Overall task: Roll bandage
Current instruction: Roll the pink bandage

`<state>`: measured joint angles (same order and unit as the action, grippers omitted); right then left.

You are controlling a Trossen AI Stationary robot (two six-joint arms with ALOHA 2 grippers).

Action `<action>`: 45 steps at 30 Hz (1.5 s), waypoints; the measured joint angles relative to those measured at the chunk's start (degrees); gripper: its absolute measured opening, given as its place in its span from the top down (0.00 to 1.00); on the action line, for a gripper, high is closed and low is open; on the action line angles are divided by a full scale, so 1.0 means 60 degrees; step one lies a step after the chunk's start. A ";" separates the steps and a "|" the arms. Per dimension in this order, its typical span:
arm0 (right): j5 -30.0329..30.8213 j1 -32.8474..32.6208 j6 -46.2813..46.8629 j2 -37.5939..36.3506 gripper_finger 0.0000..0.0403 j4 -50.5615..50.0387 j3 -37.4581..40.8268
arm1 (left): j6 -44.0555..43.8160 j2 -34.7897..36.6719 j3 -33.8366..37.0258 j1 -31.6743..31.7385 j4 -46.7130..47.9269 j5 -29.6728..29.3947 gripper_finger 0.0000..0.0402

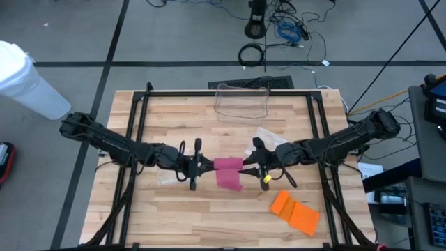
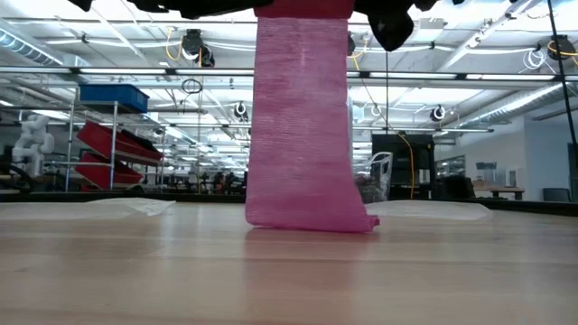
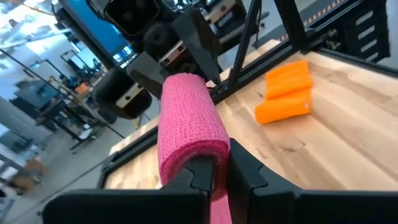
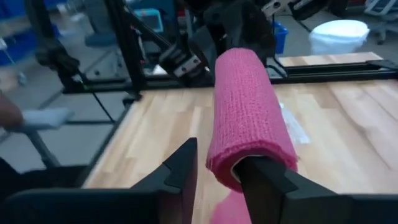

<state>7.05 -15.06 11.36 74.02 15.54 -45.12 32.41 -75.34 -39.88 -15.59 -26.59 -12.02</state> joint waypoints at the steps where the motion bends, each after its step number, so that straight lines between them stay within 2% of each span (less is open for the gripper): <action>1: -0.0021 0.0021 0.0064 0.0000 0.75 0.0128 0.0000 | 0.0149 0.0009 0.0000 -0.0036 0.0031 -0.0090 0.95; 8: -0.0001 0.0145 0.0032 0.0000 0.79 0.0179 0.0004 | 0.0489 0.0012 0.0000 -0.0169 0.0188 -0.0385 0.95; 15: 0.0129 0.0253 -0.0898 -0.0017 0.92 -0.0128 0.0000 | -0.0338 -0.0009 0.0013 -0.0165 0.0058 -0.0365 0.93; 18: 0.0520 0.0226 -0.1607 -0.0018 0.98 -0.0240 -0.0007 | -0.0765 -0.0013 0.0025 -0.0135 0.0039 -0.0345 0.88; 24: 0.1887 -0.0080 -0.3623 -0.0033 0.99 -0.0421 -0.0025 | -0.2262 -0.0020 0.0040 0.0173 -0.0241 -0.0263 0.73; 29: 0.2598 -0.0361 -0.5060 -0.0033 0.99 -0.0531 -0.0036 | -0.2853 -0.0020 0.0040 0.0328 -0.0432 0.0083 0.67; 34: 0.2672 -0.0464 -0.5772 -0.0033 0.99 -0.0577 -0.0036 | -0.2861 -0.0020 0.0040 0.0337 -0.0483 0.0325 0.67; 39: 0.2626 -0.0464 -0.5862 -0.0029 0.98 -0.0569 -0.0036 | -0.2891 -0.0020 0.0040 0.0337 -0.0507 0.0355 0.67; 42: 0.2587 -0.0464 -0.5789 -0.0025 0.97 -0.0566 -0.0036 | -0.2891 -0.0020 0.0040 0.0336 -0.0520 0.0380 0.72; 45: 0.2568 -0.0464 -0.5432 -0.0025 0.94 -0.0564 -0.0036 | -0.2852 -0.0020 0.0040 0.0342 -0.0541 0.0376 0.80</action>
<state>22.46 -17.85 -21.23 73.87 12.15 -45.34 15.30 -75.46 -39.64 -13.53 -29.84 -9.76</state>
